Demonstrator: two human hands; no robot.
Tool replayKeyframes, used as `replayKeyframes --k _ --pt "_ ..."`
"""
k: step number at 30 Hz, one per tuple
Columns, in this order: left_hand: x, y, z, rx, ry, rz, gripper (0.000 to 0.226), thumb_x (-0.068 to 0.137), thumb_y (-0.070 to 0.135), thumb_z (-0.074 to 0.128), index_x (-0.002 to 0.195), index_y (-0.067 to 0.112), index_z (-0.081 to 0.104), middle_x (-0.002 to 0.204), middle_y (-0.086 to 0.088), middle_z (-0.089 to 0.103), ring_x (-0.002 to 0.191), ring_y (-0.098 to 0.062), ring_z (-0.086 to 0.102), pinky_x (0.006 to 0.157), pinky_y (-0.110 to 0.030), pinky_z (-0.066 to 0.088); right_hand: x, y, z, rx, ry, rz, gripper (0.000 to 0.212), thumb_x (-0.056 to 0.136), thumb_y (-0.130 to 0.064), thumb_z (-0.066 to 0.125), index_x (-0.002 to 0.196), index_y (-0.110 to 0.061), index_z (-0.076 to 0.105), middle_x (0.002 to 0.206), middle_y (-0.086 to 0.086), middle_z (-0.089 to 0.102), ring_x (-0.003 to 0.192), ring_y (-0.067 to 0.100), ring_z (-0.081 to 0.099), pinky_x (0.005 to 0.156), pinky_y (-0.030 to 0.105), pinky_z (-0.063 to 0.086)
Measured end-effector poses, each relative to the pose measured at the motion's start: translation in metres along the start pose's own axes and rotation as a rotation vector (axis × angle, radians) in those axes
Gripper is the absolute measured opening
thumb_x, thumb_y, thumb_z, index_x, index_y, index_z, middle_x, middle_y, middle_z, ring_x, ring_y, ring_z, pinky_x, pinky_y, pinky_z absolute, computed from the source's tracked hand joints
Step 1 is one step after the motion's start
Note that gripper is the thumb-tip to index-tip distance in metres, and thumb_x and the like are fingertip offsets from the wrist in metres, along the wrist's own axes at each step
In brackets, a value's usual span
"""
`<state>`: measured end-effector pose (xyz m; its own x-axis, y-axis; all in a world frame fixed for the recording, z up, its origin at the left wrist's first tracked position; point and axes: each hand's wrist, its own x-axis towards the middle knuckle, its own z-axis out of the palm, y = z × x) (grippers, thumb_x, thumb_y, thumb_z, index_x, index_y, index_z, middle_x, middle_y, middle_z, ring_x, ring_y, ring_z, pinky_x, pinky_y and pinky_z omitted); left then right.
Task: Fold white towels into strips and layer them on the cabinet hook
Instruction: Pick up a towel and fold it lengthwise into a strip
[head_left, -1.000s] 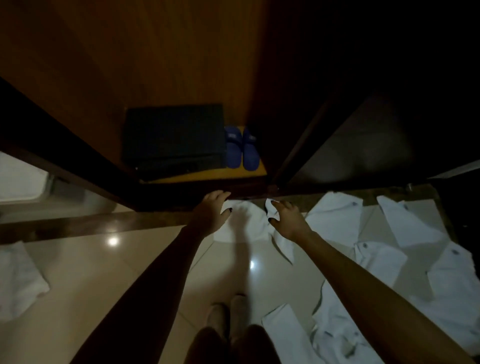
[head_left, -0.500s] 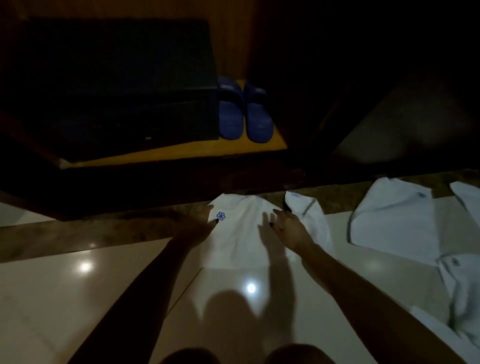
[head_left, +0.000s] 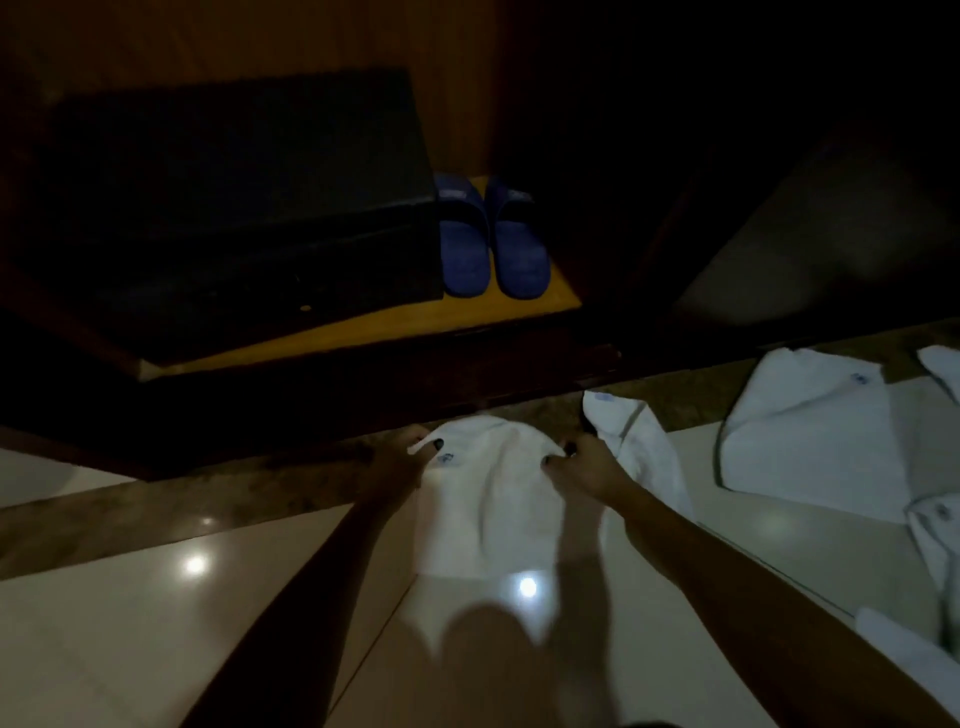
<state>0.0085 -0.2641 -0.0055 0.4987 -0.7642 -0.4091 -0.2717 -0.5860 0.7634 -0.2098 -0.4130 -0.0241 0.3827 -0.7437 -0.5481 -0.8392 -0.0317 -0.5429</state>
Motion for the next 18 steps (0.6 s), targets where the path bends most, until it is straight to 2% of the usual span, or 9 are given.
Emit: replayKeyframes --k 2,5,8,10,12,15,18 --pt "-0.025 0.042 -0.033 -0.061 0.056 0.015 0.007 0.095 0.008 0.059 0.088 0.005 0.061 0.079 -0.008 0.061 0.070 -0.016 0.059 0.057 -0.014 0.046 -0.038 -0.026 -0.037 0.012 -0.037 -0.054 0.031 0.084 -0.018 0.071 0.065 -0.019 0.047 0.061 -0.005 0.047 0.061 0.010 0.046 0.052 0.018 0.033" --pt "-0.063 0.121 -0.090 -0.106 0.120 0.113 0.012 0.095 -0.001 0.057 0.092 -0.011 0.062 0.086 -0.021 0.063 0.081 -0.025 0.059 0.072 -0.029 0.046 -0.107 -0.082 -0.106 0.074 -0.056 -0.139 0.034 0.081 -0.004 0.069 0.064 -0.016 0.042 0.063 -0.001 0.043 0.067 0.016 0.045 0.061 0.028 0.034" --pt "-0.115 0.220 -0.146 -0.241 0.147 0.101 0.016 0.097 0.006 0.055 0.100 -0.008 0.062 0.091 -0.017 0.062 0.086 -0.023 0.057 0.073 -0.024 0.045 -0.183 -0.146 -0.177 0.270 -0.058 -0.205 0.020 0.080 0.005 0.064 0.072 0.001 0.046 0.071 0.009 0.044 0.068 0.016 0.045 0.064 0.028 0.037" --pt "-0.151 0.290 -0.186 -0.302 0.075 0.121 0.018 0.099 0.012 0.053 0.103 -0.004 0.061 0.094 -0.013 0.062 0.084 -0.017 0.058 0.074 -0.023 0.046 -0.232 -0.190 -0.228 0.342 -0.070 -0.250 0.014 0.081 0.005 0.064 0.077 0.004 0.051 0.069 0.006 0.050 0.064 0.007 0.051 0.060 0.020 0.043" --pt "-0.189 0.358 -0.225 -0.300 -0.007 0.180 0.015 0.100 0.016 0.052 0.099 0.004 0.061 0.089 -0.003 0.062 0.077 -0.006 0.056 0.070 -0.020 0.044 -0.282 -0.234 -0.278 0.325 -0.082 -0.280 0.012 0.084 -0.004 0.068 0.079 0.000 0.057 0.069 -0.002 0.056 0.062 0.001 0.054 0.059 0.013 0.045" --pt "-0.246 0.459 -0.284 -0.362 -0.114 0.266 0.019 0.101 0.021 0.051 0.086 0.013 0.060 0.075 0.010 0.062 0.068 0.000 0.057 0.063 -0.015 0.043 -0.353 -0.297 -0.351 0.316 -0.075 -0.308 0.021 0.088 -0.018 0.069 0.079 -0.004 0.057 0.070 -0.003 0.054 0.064 0.005 0.053 0.061 0.017 0.045" --pt "-0.299 0.549 -0.339 -0.367 -0.179 0.351 0.025 0.101 0.026 0.049 0.080 0.015 0.056 0.077 0.001 0.055 0.072 -0.009 0.053 0.066 -0.023 0.039 -0.416 -0.357 -0.419 0.392 -0.038 -0.350 0.024 0.090 -0.025 0.068 0.077 -0.015 0.050 0.062 -0.011 0.049 0.057 0.004 0.048 0.054 0.014 0.042"
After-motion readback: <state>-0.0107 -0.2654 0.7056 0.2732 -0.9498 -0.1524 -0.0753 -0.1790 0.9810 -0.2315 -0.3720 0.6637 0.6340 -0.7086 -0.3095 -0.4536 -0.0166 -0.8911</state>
